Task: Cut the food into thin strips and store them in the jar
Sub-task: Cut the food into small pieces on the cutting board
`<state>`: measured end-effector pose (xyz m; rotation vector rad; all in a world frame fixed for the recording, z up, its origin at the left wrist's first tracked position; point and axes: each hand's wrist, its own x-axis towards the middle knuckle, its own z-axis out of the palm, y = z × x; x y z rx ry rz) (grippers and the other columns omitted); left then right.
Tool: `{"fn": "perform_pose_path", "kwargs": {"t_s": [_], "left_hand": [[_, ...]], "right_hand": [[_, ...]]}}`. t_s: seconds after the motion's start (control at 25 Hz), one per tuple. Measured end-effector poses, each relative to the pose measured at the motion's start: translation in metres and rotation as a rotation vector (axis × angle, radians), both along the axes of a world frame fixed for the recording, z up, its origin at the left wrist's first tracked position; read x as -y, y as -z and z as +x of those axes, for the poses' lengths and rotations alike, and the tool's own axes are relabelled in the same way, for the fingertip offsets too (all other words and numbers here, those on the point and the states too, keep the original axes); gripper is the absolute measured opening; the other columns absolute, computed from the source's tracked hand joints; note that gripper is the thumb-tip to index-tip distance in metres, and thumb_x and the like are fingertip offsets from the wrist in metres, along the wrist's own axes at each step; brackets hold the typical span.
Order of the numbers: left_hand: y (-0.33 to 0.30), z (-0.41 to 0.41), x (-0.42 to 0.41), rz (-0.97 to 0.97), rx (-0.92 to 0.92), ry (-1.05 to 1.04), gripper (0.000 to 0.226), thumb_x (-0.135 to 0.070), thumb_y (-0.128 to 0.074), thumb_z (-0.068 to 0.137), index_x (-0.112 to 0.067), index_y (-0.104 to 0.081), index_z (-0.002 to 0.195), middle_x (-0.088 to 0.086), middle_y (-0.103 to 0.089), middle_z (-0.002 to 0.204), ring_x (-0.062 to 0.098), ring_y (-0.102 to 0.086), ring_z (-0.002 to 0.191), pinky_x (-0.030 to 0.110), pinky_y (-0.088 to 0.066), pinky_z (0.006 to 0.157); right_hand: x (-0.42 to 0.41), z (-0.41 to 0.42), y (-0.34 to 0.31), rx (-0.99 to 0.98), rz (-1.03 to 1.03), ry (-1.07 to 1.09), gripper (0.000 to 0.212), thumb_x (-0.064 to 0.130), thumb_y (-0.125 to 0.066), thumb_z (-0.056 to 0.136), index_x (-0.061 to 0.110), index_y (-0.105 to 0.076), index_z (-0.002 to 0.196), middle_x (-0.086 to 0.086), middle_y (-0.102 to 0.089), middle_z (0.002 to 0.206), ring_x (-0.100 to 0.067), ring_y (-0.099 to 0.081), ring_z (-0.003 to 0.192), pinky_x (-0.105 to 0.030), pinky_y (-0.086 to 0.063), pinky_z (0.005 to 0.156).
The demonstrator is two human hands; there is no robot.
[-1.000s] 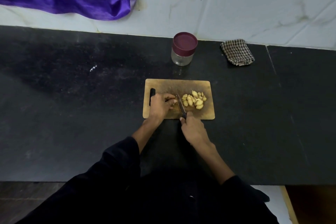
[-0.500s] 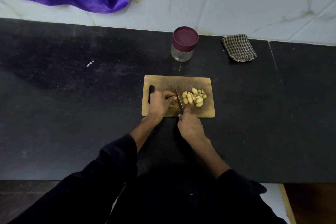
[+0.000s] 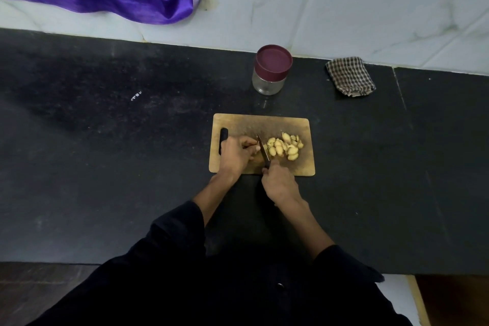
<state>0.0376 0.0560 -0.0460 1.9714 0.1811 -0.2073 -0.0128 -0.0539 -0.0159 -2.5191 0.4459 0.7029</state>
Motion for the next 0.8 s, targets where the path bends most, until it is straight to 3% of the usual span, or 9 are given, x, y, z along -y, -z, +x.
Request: {"fn": "perform_pose_path", "kwargs": {"t_s": [0.2, 0.4, 0.8], "left_hand": [[0.001, 0.003, -0.003, -0.051, -0.046, -0.008, 0.019, -0.008, -0.075, 0.078, -0.004, -0.070, 0.096, 0.006, -0.071, 0.085, 0.006, -0.067, 0.068, 0.016, -0.055, 0.059], [-0.001, 0.010, -0.006, -0.045, -0.127, 0.041, 0.019, -0.008, -0.071, 0.082, -0.004, -0.069, 0.100, 0.006, -0.071, 0.092, 0.009, -0.068, 0.074, 0.026, -0.059, 0.070], [-0.004, 0.014, -0.005, -0.049, -0.161, 0.020, 0.016, -0.005, -0.068, 0.084, -0.002, -0.071, 0.099, 0.005, -0.070, 0.094, 0.010, -0.068, 0.078, 0.026, -0.059, 0.069]], "right_hand": [[0.006, -0.008, -0.004, 0.064, 0.036, 0.049, 0.023, 0.029, -0.042, 0.104, 0.012, -0.049, 0.119, -0.011, -0.061, 0.106, -0.028, -0.062, 0.095, -0.048, -0.054, 0.080], [-0.002, -0.011, -0.007, 0.080, 0.083, -0.007, 0.019, 0.033, -0.043, 0.104, 0.015, -0.045, 0.111, -0.009, -0.059, 0.099, -0.029, -0.065, 0.089, -0.051, -0.058, 0.075], [-0.004, -0.008, -0.005, 0.115, -0.007, -0.069, 0.023, 0.028, -0.042, 0.104, 0.011, -0.048, 0.119, -0.012, -0.063, 0.106, -0.029, -0.063, 0.097, -0.047, -0.053, 0.081]]}}
